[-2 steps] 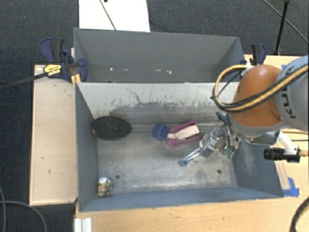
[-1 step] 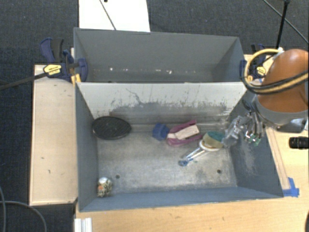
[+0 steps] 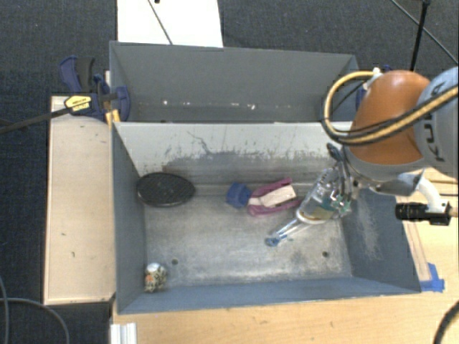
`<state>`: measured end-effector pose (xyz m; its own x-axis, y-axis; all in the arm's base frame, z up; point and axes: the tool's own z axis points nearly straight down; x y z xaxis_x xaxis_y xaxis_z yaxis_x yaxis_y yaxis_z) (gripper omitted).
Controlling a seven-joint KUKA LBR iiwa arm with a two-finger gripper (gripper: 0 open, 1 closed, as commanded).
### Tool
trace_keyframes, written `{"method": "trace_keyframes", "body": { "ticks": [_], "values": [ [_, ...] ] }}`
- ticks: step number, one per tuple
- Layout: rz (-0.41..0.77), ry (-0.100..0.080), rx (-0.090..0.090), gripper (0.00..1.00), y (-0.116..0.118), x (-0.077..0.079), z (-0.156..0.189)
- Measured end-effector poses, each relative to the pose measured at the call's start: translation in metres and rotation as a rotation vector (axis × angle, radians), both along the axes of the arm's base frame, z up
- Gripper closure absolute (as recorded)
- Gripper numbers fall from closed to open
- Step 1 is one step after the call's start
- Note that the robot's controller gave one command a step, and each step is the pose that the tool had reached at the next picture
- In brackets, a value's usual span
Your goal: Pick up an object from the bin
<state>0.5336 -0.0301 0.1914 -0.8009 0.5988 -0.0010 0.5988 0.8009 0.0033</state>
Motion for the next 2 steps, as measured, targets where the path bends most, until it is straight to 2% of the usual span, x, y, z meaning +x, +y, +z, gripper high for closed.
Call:
{"method": "trace_keyframes", "body": {
  "ticks": [1,2],
  "values": [
    [-0.004,0.0,-0.003,0.0,-0.003,0.0,0.0],
    [-0.034,0.006,-0.003,0.0,-0.044,-0.006,-0.092]
  ]
}}
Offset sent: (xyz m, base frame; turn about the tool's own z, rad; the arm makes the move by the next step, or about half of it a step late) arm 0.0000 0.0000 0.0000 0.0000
